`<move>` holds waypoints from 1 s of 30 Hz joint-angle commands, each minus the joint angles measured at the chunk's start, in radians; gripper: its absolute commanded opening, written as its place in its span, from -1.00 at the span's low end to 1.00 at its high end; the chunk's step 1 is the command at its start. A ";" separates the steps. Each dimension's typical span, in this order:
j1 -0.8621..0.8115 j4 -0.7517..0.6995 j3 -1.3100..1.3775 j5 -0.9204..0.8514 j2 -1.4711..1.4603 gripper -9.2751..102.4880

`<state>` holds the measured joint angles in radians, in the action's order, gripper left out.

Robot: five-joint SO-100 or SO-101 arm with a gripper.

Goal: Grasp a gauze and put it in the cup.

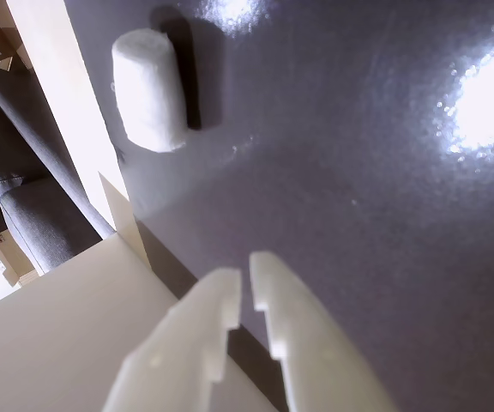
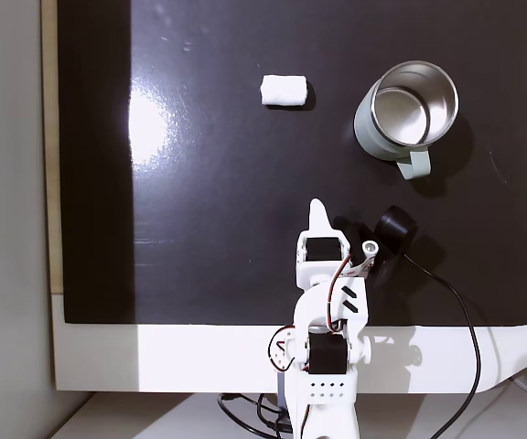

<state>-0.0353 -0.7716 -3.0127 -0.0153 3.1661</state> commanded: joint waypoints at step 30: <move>0.058 -0.137 0.551 0.140 -0.528 -0.84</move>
<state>0.0123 -0.8866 -2.7013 0.0690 2.8670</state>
